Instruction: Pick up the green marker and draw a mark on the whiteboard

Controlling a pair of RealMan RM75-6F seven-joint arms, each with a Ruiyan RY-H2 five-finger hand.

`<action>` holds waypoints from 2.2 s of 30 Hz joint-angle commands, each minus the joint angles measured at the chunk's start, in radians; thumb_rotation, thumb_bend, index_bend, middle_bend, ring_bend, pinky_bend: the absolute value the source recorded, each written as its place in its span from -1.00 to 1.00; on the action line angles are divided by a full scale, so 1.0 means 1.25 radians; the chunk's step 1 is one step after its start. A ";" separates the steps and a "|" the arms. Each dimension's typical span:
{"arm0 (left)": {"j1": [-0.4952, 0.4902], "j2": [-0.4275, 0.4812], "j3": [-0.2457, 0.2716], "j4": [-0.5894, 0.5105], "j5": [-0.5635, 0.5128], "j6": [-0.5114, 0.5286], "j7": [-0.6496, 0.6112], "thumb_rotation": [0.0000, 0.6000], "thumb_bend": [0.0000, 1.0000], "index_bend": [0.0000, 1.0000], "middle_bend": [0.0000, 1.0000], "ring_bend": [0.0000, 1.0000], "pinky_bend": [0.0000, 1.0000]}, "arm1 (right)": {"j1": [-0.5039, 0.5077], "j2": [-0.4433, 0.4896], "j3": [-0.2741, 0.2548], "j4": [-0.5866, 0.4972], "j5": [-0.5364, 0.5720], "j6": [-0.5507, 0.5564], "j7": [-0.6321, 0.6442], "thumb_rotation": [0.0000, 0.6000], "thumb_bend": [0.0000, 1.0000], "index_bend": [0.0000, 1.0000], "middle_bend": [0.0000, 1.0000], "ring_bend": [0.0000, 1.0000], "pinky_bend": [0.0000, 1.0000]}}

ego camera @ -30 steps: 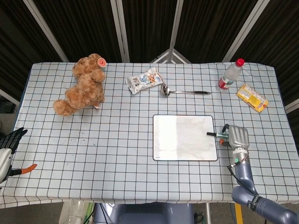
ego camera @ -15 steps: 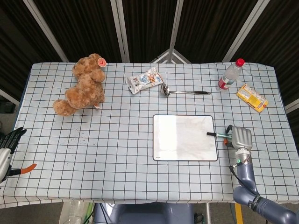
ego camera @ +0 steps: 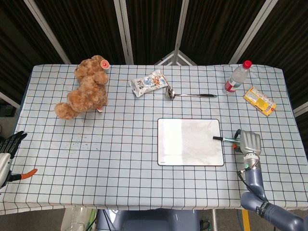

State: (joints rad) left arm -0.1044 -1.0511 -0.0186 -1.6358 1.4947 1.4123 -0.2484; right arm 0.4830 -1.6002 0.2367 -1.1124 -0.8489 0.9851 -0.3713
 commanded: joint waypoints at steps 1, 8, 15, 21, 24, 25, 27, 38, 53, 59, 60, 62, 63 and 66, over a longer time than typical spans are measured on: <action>0.000 0.000 0.000 0.001 0.000 0.000 0.001 1.00 -1.00 -1.00 -1.00 -1.00 -1.00 | 0.001 -0.002 0.000 0.005 0.006 -0.005 -0.004 1.00 -0.22 -0.02 1.00 1.00 0.85; 0.000 0.000 0.000 0.000 0.000 0.000 0.000 1.00 -1.00 -1.00 -1.00 -1.00 -1.00 | 0.002 -0.007 -0.001 0.015 0.013 -0.008 -0.012 1.00 -0.03 0.09 1.00 1.00 0.85; 0.000 0.000 0.000 0.001 0.000 0.001 -0.001 1.00 -1.00 -1.00 -1.00 -1.00 -1.00 | 0.001 -0.015 0.001 0.022 0.004 0.005 -0.007 1.00 0.11 0.38 1.00 1.00 0.85; 0.000 -0.001 0.000 0.001 -0.001 0.000 -0.001 1.00 -1.00 -1.00 -1.00 -1.00 -1.00 | -0.001 -0.011 0.009 0.009 -0.004 0.012 0.012 1.00 0.11 0.40 1.00 1.00 0.85; 0.000 0.000 -0.001 0.000 -0.002 0.000 -0.001 1.00 -1.00 -1.00 -1.00 -1.00 -1.00 | -0.002 -0.006 0.020 -0.004 -0.019 0.028 0.037 1.00 0.11 0.43 1.00 1.00 0.85; 0.000 0.000 -0.001 0.000 -0.002 0.000 -0.001 1.00 -1.00 -1.00 -1.00 -1.00 -1.00 | -0.003 -0.005 0.026 -0.011 -0.024 0.034 0.048 1.00 0.11 0.45 1.00 1.00 0.85; 0.000 0.000 0.000 0.000 -0.002 0.000 -0.001 1.00 -1.00 -1.00 -1.00 -1.00 -1.00 | -0.006 0.001 0.046 -0.034 -0.038 0.052 0.092 1.00 0.11 0.48 1.00 1.00 0.85; 0.001 -0.003 0.000 0.002 0.004 0.005 0.002 1.00 -1.00 -1.00 -1.00 -1.00 -1.00 | -0.053 0.041 0.204 -0.313 -0.099 0.104 0.523 1.00 0.11 0.59 1.00 1.00 0.85; 0.001 -0.005 0.000 0.003 0.002 0.005 0.005 1.00 -1.00 -1.00 -1.00 -1.00 -1.00 | -0.089 0.013 0.260 -0.356 0.023 0.035 0.749 1.00 0.17 0.74 1.00 1.00 0.85; 0.000 -0.005 0.001 0.002 0.002 0.003 0.004 1.00 -1.00 -1.00 -1.00 -1.00 -1.00 | -0.078 -0.023 0.266 -0.322 0.069 0.033 0.755 1.00 0.19 0.80 1.00 1.00 0.85; 0.000 -0.005 0.001 0.002 0.002 0.003 0.004 1.00 -1.00 -1.00 -1.00 -1.00 -1.00 | -0.076 -0.029 0.266 -0.318 0.073 0.034 0.754 1.00 0.19 0.80 1.00 1.00 0.85; 0.000 -0.005 0.000 0.002 0.001 0.003 0.004 1.00 -1.00 -1.00 -1.00 -1.00 -1.00 | -0.072 -0.041 0.266 -0.310 0.082 0.036 0.754 1.00 0.19 0.80 1.00 1.00 0.85; 0.000 -0.004 0.000 0.002 0.001 0.003 0.003 1.00 -1.00 -1.00 -1.00 -1.00 -1.00 | -0.070 -0.048 0.265 -0.306 0.085 0.038 0.753 1.00 0.19 0.80 1.00 1.00 0.85; 0.000 -0.004 0.001 0.002 0.001 0.002 0.002 1.00 -1.00 -1.00 -1.00 -1.00 -1.00 | -0.061 -0.074 0.265 -0.287 0.092 0.051 0.749 1.00 0.19 0.80 1.00 1.00 0.85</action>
State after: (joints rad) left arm -0.1039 -1.0561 -0.0179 -1.6333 1.4956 1.4153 -0.2452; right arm 0.3999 -1.6783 0.5676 -1.4838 -0.7403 1.0396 0.5681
